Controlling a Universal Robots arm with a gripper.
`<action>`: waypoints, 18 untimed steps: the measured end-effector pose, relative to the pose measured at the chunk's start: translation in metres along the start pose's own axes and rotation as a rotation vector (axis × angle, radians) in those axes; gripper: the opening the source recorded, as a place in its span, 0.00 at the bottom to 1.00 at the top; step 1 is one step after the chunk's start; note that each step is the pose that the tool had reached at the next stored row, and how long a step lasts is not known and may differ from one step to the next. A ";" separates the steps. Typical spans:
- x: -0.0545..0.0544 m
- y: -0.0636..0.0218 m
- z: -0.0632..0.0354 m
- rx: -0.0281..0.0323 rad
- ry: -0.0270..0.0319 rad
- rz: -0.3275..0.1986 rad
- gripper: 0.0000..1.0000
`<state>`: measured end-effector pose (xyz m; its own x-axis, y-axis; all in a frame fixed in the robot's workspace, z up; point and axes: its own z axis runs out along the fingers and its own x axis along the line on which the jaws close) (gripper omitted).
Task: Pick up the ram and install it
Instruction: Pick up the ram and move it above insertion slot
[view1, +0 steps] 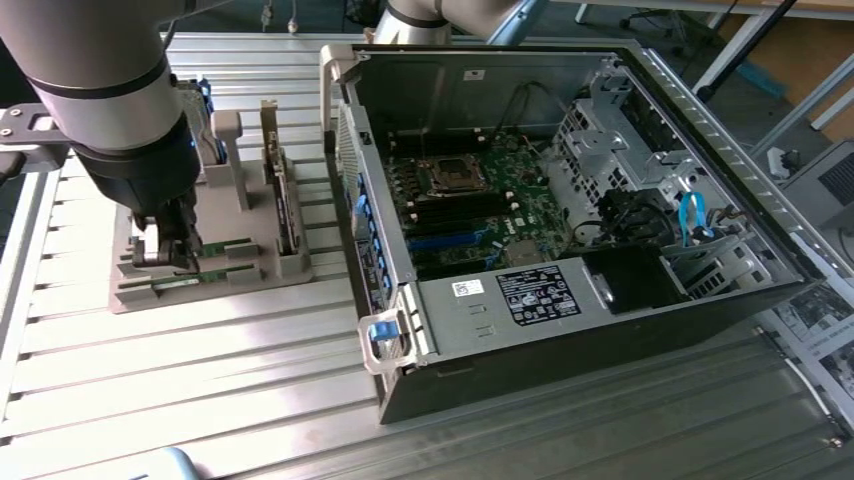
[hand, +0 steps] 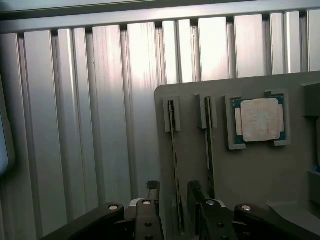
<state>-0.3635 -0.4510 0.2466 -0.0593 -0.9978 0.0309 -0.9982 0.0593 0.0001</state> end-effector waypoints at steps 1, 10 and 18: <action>0.000 0.0001 0.0006 0.0000 0.0000 0.000 0.36; 0.001 0.0009 0.0077 0.0000 0.0000 -0.002 0.36; 0.001 0.0009 0.0142 0.0001 0.0001 -0.008 0.36</action>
<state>-0.3645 -0.4524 0.2324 -0.0514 -0.9982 0.0310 -0.9987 0.0515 0.0002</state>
